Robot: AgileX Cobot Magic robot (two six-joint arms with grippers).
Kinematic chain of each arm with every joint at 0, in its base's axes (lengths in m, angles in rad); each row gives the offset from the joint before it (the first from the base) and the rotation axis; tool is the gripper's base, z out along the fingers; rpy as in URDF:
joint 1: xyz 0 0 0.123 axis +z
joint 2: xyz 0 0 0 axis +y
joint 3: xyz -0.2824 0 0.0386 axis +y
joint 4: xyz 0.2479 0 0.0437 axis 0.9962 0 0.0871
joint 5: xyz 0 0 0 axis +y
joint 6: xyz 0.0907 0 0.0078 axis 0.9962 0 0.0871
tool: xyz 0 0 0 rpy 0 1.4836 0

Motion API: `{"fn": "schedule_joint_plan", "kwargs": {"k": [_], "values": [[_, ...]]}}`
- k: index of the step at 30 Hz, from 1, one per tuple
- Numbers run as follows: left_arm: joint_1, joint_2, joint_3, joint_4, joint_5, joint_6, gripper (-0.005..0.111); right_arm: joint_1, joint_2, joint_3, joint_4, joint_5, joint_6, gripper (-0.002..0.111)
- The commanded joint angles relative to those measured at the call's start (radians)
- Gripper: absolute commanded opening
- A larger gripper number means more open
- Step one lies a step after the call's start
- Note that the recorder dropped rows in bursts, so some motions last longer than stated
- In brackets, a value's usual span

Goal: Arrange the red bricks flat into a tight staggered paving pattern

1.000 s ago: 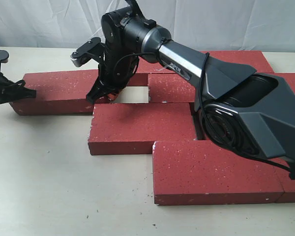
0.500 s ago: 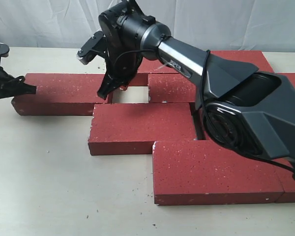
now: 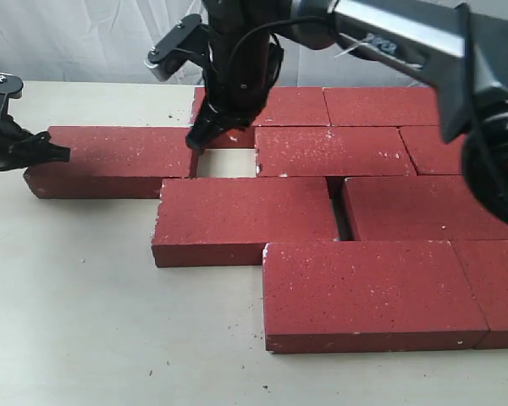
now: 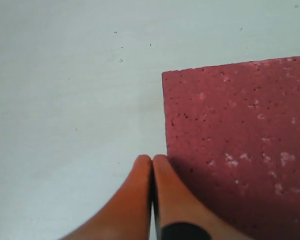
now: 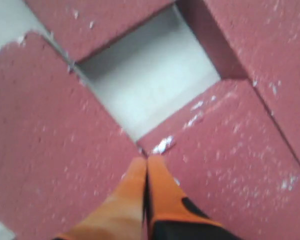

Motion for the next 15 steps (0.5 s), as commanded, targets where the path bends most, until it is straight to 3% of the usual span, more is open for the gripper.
{"fn": "schedule_joint_plan", "kwargs": {"k": [1, 9, 15], "values": [[-0.039, -0.01, -0.003, 0.011, -0.001, -0.018, 0.0, -0.004, -0.192, 0.274, 0.0, -0.062, -0.008, -0.001], [-0.12, -0.01, -0.003, 0.044, -0.006, -0.018, 0.0, -0.023, -0.521, 0.774, -0.033, -0.454, -0.008, -0.001], [-0.147, -0.005, -0.003, 0.06, -0.028, -0.018, 0.0, -0.104, -0.667, 0.975, -0.068, -0.673, 0.002, -0.001]]}}
